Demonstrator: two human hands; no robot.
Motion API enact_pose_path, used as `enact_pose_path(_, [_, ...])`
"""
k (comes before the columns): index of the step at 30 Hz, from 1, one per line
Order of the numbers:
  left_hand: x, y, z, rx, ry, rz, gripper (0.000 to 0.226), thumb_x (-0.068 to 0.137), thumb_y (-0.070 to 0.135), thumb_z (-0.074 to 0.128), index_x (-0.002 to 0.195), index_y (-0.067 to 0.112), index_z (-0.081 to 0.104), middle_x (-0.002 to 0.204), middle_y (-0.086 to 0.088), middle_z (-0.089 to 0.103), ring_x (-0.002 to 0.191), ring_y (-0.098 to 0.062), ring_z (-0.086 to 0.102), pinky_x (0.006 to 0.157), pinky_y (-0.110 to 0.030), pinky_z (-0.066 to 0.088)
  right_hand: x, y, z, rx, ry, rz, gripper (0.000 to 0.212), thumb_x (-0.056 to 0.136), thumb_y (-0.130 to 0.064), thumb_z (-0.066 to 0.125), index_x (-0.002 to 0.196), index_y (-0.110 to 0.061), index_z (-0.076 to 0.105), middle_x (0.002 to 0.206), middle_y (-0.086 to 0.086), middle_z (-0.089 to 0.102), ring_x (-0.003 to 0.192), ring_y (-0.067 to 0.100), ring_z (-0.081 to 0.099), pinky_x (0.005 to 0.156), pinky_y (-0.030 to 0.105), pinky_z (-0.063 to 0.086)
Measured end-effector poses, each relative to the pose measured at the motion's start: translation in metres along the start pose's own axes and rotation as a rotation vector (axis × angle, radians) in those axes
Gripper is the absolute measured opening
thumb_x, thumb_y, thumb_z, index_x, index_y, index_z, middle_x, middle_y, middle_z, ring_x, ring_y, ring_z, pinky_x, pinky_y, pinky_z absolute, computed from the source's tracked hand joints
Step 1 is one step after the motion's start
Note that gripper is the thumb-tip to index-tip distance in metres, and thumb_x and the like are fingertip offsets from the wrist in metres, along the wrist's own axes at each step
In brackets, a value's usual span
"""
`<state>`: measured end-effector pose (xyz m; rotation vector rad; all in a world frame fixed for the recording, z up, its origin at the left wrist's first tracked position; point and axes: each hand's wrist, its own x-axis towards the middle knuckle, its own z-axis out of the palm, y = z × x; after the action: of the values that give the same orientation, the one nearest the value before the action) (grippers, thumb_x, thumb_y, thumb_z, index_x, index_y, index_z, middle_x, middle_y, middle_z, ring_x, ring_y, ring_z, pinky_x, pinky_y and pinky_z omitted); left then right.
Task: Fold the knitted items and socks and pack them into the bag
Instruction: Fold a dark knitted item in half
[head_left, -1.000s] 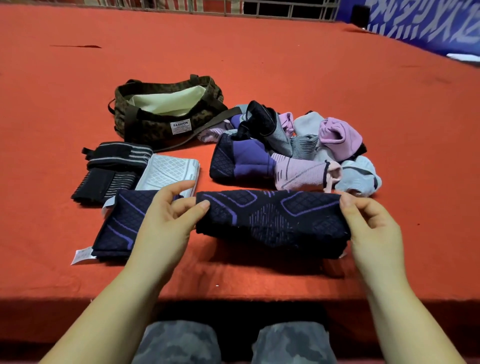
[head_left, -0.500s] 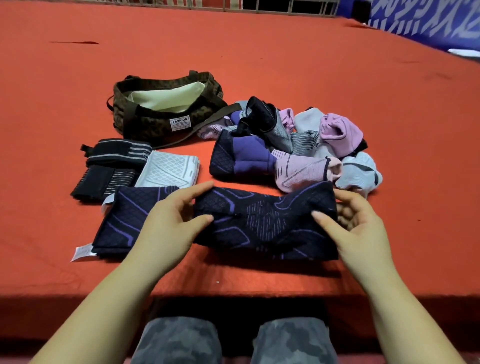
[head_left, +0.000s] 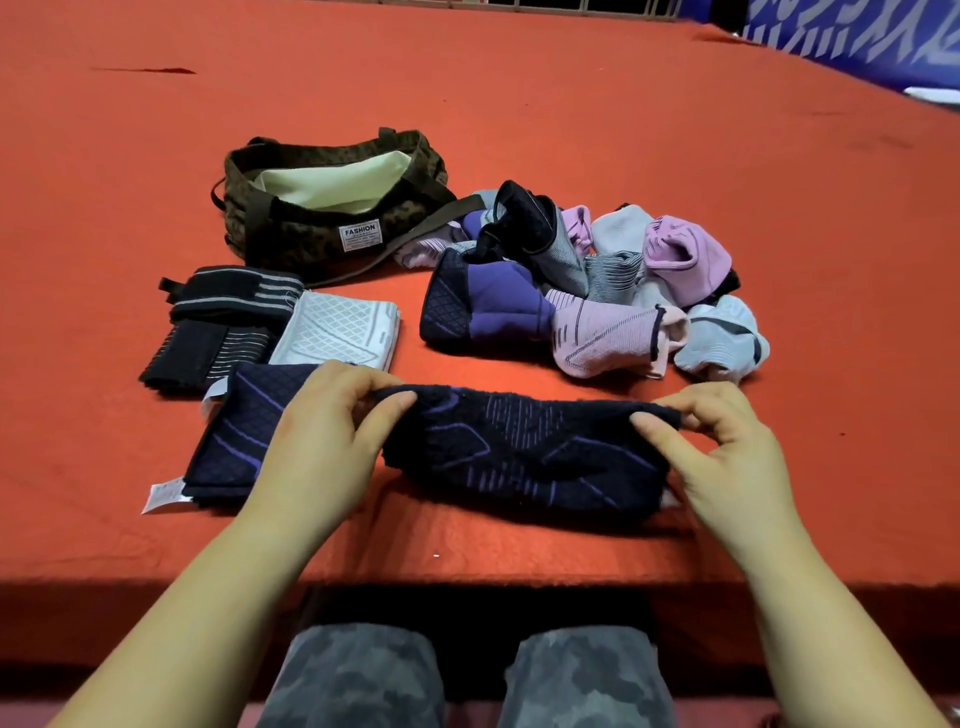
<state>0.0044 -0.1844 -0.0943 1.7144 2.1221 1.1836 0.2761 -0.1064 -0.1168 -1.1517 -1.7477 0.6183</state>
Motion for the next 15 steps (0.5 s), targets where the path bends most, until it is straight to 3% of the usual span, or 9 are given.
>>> enact_pose_path(2, [0.000, 0.000, -0.002, -0.057, -0.008, -0.018, 0.017, 0.088, 0.021, 0.062, 0.076, 0.032, 0.056, 0.084, 0.008, 0.055, 0.080, 0.013, 0.050, 0.072, 0.001, 0.032, 0.002, -0.003, -0.003, 0.078, -0.034, 0.032, 0.009, 0.076, -0.036, 0.068, 0.078, -0.029, 0.062, 0.088, -0.010, 0.062, 0.081, -0.006, 0.056, 0.077, 0.005, 0.040])
enact_pose_path(6, [0.001, 0.004, -0.001, -0.226, -0.108, -0.160, 0.020, 0.093, 0.030, 0.051, 0.075, 0.025, 0.056, 0.064, 0.012, 0.059, 0.057, 0.003, 0.051, 0.059, -0.022, 0.040, 0.005, -0.014, -0.005, 0.335, -0.086, 0.201, 0.013, 0.092, -0.011, 0.052, 0.081, -0.011, 0.060, 0.064, -0.014, 0.068, 0.058, -0.006, 0.057, 0.057, 0.009, 0.045])
enact_pose_path(8, [0.003, 0.007, 0.001, -0.220, -0.117, -0.181, 0.020, 0.094, 0.032, 0.050, 0.076, 0.024, 0.056, 0.058, 0.014, 0.059, 0.054, 0.005, 0.052, 0.059, -0.024, 0.038, 0.006, -0.015, -0.004, 0.362, -0.069, 0.234, 0.018, 0.090, -0.024, 0.055, 0.080, -0.011, 0.060, 0.062, -0.007, 0.067, 0.056, 0.002, 0.057, 0.054, 0.017, 0.046])
enact_pose_path(10, [0.005, 0.009, 0.004, -0.185, -0.101, -0.169, 0.018, 0.094, 0.033, 0.051, 0.078, 0.025, 0.056, 0.067, 0.013, 0.061, 0.064, 0.009, 0.054, 0.063, -0.011, 0.038, 0.007, -0.012, -0.002, 0.294, -0.048, 0.260, 0.034, 0.082, -0.044, 0.061, 0.077, -0.010, 0.060, 0.061, -0.002, 0.064, 0.058, 0.010, 0.054, 0.057, 0.026, 0.041])
enact_pose_path(13, [0.010, 0.014, 0.016, -0.144, -0.107, -0.200, 0.009, 0.094, 0.031, 0.052, 0.088, 0.027, 0.057, 0.081, 0.013, 0.061, 0.076, 0.003, 0.055, 0.064, -0.009, 0.035, 0.012, -0.001, 0.005, 0.178, -0.020, 0.347, 0.008, 0.086, -0.026, 0.065, 0.085, -0.018, 0.064, 0.076, 0.000, 0.073, 0.070, 0.012, 0.066, 0.070, 0.031, 0.047])
enact_pose_path(14, [0.009, 0.014, 0.023, -0.117, -0.111, -0.213, 0.007, 0.094, 0.028, 0.053, 0.098, 0.025, 0.058, 0.090, 0.011, 0.062, 0.086, -0.005, 0.056, 0.070, -0.012, 0.034, 0.013, 0.002, 0.008, 0.078, -0.019, 0.370, 0.008, 0.087, -0.024, 0.065, 0.094, -0.021, 0.064, 0.087, 0.003, 0.073, 0.080, 0.015, 0.067, 0.077, 0.032, 0.048])
enact_pose_path(15, [0.007, 0.013, 0.031, -0.059, -0.094, -0.195, 0.020, 0.093, 0.024, 0.056, 0.112, 0.019, 0.057, 0.104, 0.004, 0.061, 0.099, -0.013, 0.055, 0.083, -0.015, 0.034, 0.012, 0.004, 0.012, -0.030, -0.018, 0.388, 0.021, 0.087, -0.024, 0.065, 0.107, -0.022, 0.062, 0.101, 0.006, 0.071, 0.089, 0.018, 0.066, 0.082, 0.031, 0.047])
